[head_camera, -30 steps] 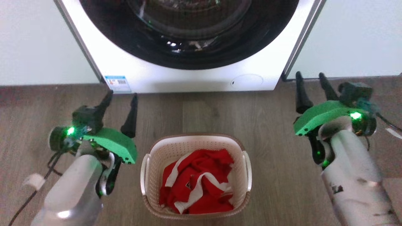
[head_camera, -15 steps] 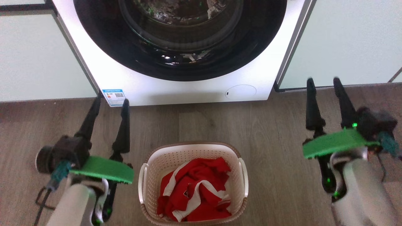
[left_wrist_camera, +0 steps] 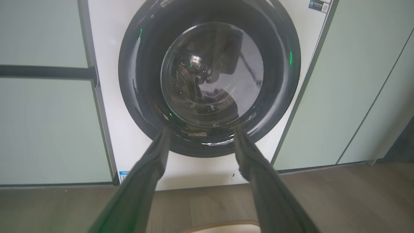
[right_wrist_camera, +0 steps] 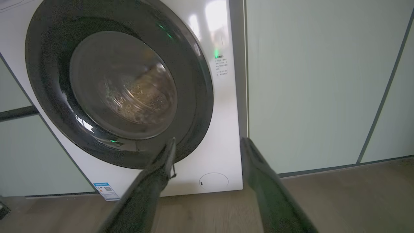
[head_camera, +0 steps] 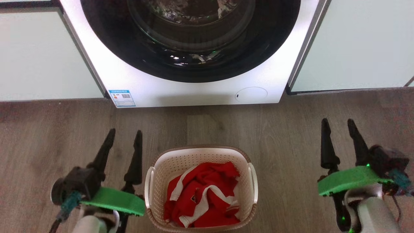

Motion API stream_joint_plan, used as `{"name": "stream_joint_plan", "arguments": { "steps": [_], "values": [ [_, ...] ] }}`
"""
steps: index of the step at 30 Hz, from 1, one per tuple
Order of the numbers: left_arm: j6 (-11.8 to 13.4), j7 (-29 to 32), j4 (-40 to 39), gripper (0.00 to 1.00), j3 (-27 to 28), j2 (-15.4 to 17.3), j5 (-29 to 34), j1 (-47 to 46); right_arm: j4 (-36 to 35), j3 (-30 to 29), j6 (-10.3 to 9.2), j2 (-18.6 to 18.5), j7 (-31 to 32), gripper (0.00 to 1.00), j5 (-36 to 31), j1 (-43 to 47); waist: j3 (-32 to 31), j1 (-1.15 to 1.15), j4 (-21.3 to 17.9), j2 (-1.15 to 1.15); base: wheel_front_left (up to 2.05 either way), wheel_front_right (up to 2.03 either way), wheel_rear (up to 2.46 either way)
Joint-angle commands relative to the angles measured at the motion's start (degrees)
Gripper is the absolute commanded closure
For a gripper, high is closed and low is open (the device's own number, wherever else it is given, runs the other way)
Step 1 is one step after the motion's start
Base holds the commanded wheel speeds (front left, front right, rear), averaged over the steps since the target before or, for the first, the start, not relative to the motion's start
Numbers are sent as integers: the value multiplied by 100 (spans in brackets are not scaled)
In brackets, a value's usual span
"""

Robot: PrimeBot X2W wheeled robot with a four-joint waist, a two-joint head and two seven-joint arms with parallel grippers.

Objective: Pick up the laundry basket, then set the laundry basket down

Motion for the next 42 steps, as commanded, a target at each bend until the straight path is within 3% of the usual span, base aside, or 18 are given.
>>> {"name": "stream_joint_plan", "arguments": {
  "steps": [1,18,42],
  "values": [
    [-19,-29,-153,0,244,-7,48,-147,-172,102,26,-3,-68,0,38,-102,-5,1,6,0,0,0,0],
    [-273,-29,-31,0,609,-212,249,-103,-164,209,26,-3,-69,0,40,-118,-51,1,-22,0,0,0,0],
    [-217,-29,-29,0,609,-218,97,-160,-174,148,26,-3,-69,0,23,-156,-17,1,-48,0,0,0,0]
  ]
}}
